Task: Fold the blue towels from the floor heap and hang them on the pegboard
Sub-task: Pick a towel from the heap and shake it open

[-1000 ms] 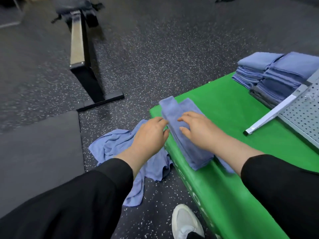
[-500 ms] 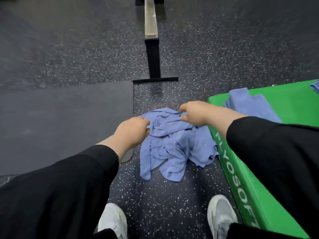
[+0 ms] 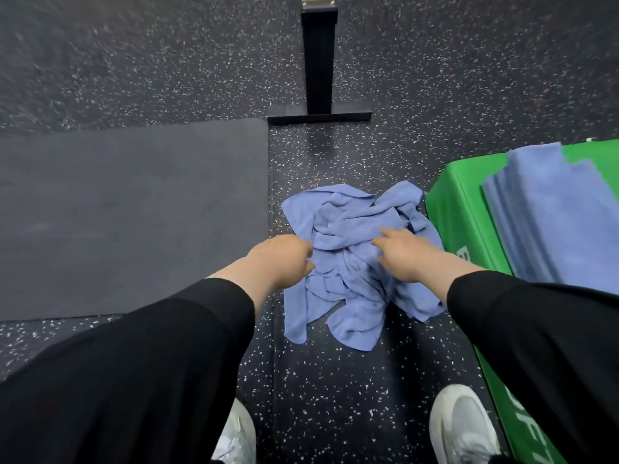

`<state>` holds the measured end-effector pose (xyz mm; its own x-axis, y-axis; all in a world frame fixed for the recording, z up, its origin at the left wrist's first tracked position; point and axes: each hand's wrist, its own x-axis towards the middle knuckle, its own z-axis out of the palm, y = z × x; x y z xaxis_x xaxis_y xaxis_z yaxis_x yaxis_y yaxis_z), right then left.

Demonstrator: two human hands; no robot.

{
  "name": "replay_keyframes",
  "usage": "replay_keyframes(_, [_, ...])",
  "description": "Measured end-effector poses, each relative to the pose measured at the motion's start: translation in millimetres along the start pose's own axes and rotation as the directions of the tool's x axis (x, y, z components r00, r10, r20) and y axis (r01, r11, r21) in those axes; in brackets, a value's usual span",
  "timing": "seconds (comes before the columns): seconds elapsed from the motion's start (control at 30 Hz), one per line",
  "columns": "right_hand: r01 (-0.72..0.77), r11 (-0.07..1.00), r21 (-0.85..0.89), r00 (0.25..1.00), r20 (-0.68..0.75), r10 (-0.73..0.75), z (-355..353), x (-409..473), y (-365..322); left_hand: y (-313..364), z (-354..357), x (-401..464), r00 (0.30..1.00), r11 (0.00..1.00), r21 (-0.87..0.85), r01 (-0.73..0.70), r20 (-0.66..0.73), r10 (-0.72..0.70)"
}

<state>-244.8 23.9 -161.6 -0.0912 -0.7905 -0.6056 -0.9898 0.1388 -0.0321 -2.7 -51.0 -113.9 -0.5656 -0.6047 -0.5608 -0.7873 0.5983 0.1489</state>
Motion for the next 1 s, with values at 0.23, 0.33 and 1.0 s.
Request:
replay_keyframes(0.23, [-0.030,0.997,-0.072,0.994,0.099,0.037,24,34,7,14,11,19,0.999,0.999,-0.012,-0.033,-0.029,0.033])
replay_keyframes(0.33, [-0.047,0.997,-0.054,0.994,0.099,0.052,30,40,11,21,17,23,0.998,0.998,-0.015,-0.055,-0.029,0.055])
replay_keyframes(1.0, [-0.083,0.943,0.323,0.926,-0.325,0.192,-6,41,18,41,-9,18,0.989,0.995,-0.051,-0.086,-0.127,0.079])
